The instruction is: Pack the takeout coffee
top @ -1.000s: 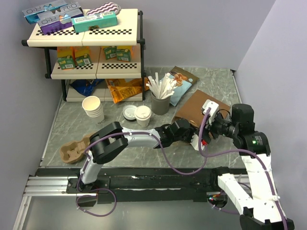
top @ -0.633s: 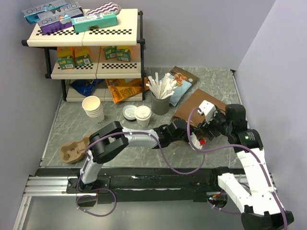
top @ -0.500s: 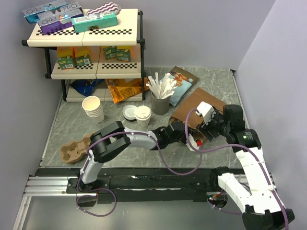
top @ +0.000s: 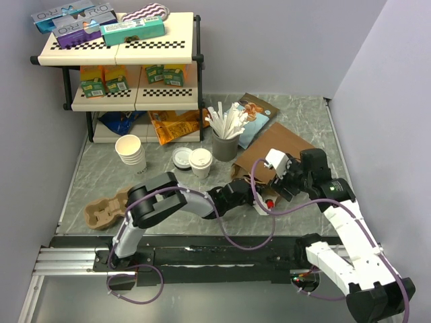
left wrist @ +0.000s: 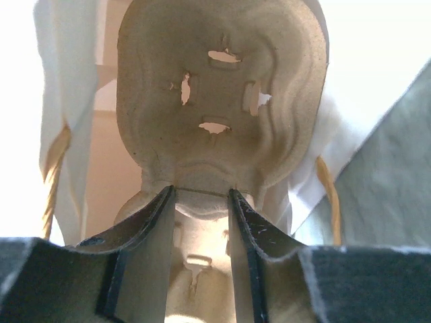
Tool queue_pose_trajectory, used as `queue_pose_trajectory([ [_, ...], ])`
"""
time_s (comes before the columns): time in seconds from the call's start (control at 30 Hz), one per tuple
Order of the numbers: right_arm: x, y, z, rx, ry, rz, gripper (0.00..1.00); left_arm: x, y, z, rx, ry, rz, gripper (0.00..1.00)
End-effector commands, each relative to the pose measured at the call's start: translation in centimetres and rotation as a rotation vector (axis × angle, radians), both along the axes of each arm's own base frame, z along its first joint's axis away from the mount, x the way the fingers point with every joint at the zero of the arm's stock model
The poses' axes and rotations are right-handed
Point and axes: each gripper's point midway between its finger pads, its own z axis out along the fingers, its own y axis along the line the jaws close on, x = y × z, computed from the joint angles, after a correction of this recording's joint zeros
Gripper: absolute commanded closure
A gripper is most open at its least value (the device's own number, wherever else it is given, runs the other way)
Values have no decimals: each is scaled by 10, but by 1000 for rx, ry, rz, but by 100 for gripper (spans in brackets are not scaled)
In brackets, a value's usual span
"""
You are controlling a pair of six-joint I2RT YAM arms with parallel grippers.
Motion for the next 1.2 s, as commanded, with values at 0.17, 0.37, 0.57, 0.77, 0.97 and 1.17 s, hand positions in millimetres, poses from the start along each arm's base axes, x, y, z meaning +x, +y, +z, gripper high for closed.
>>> queue_pose_trajectory([
  [0.17,8,28,4,84,-35,36,20,-17,26,63,-108,63,63,99],
  [0.37,6,44,3,137,1,9,16,-44,42,51,-22,198,43,99],
  [0.57,14,47,14,180,-22,-60,16,-71,68,45,58,349,25,99],
  [0.77,14,56,30,232,-28,-40,16,-119,97,41,204,550,-73,99],
  [0.97,0,66,26,262,21,3,15,-137,131,49,244,676,-22,99],
  [1.17,0,71,22,118,-52,83,14,-151,165,49,236,814,24,99],
])
